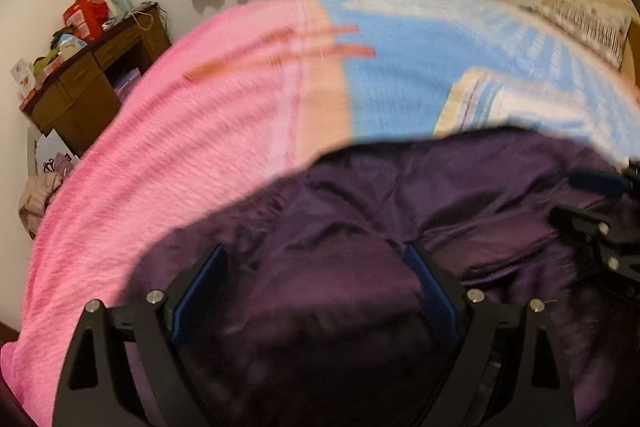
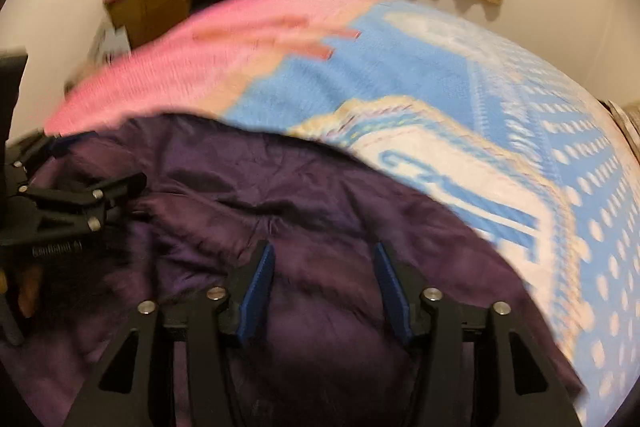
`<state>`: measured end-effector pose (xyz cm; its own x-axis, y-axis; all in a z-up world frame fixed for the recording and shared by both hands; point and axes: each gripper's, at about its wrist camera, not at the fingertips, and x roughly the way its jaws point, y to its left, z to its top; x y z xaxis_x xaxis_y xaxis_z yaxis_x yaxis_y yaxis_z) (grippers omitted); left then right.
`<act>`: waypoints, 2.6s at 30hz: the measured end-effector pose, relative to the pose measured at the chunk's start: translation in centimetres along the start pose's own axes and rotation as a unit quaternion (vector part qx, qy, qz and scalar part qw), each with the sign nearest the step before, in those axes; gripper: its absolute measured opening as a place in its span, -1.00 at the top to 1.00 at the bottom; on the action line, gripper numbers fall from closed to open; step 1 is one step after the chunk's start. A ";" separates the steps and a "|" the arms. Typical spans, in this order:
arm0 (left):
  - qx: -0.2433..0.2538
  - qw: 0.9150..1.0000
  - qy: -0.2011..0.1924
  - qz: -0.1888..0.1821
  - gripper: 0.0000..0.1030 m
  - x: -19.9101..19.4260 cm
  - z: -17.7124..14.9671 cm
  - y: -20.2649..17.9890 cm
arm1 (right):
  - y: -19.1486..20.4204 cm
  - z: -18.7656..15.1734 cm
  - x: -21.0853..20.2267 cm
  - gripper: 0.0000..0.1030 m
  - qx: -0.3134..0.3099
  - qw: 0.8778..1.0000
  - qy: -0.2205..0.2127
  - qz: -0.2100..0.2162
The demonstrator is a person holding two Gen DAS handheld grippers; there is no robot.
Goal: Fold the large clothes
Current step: 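Move both tools to the knit ribbed hem of the folded jacket, then grasp the ribbed hem with both tools and lift it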
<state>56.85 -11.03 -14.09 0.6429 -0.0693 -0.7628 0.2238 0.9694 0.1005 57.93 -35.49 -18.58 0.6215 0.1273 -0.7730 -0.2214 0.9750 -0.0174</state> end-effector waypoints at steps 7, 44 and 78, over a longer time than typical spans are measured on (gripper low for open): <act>-0.018 0.994 -0.103 -0.046 -0.97 -15.5 -4.2 3.2 | -2.5 -8.1 -14.8 -0.33 0.021 0.997 -0.021 0.075; -0.052 0.985 -0.024 -0.164 -0.54 -25.0 -36.1 3.4 | -0.2 -40.0 -25.7 0.10 0.228 0.961 -0.033 0.152; -0.126 0.935 -0.119 -0.309 0.56 -36.3 -27.5 8.9 | -1.3 -34.3 -38.8 0.61 0.312 0.875 -0.227 0.293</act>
<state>15.33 6.64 -3.07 0.5987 -0.6564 -0.4590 0.4457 0.7492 -0.4899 8.28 -47.96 -10.31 0.8038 0.5603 -0.1996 -0.2368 0.6093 0.7567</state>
